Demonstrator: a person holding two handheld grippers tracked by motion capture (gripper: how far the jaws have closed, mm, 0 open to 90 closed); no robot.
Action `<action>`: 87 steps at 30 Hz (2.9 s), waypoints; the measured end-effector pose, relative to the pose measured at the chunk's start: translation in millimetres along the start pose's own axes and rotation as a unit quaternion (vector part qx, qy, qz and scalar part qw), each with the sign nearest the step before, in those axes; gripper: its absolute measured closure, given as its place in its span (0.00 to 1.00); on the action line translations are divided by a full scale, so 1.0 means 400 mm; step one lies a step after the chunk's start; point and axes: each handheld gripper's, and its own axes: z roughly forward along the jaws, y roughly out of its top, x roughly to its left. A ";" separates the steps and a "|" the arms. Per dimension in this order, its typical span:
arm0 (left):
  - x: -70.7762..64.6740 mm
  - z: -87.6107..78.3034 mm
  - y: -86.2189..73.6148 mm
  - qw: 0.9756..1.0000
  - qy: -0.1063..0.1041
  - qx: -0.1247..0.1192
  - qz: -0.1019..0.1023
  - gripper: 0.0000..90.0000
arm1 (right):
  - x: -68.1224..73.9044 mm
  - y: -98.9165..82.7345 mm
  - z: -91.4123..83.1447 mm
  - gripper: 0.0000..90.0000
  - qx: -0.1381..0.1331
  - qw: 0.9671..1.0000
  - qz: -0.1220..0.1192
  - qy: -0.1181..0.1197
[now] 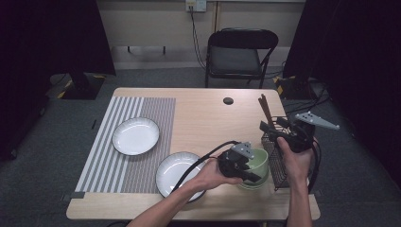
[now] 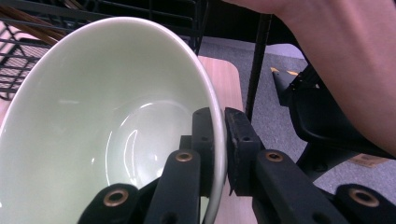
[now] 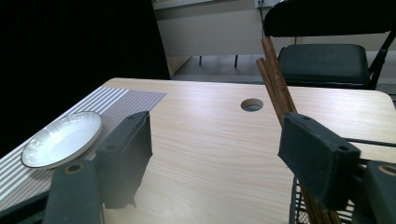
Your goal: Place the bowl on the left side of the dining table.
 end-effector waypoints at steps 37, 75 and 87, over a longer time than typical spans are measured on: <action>0.084 -0.241 -0.074 0.994 0.074 -0.067 -0.048 0.93 | 0.000 -0.002 0.004 0.25 0.003 1.000 0.001 -0.003; 0.175 -0.482 -0.212 0.967 0.196 -0.098 -0.128 0.93 | -0.003 0.001 0.007 0.25 0.016 1.000 -0.014 -0.011; 0.206 -0.556 -0.291 0.953 0.239 -0.093 -0.158 0.93 | -0.004 -0.002 0.013 0.25 0.022 1.000 -0.015 -0.012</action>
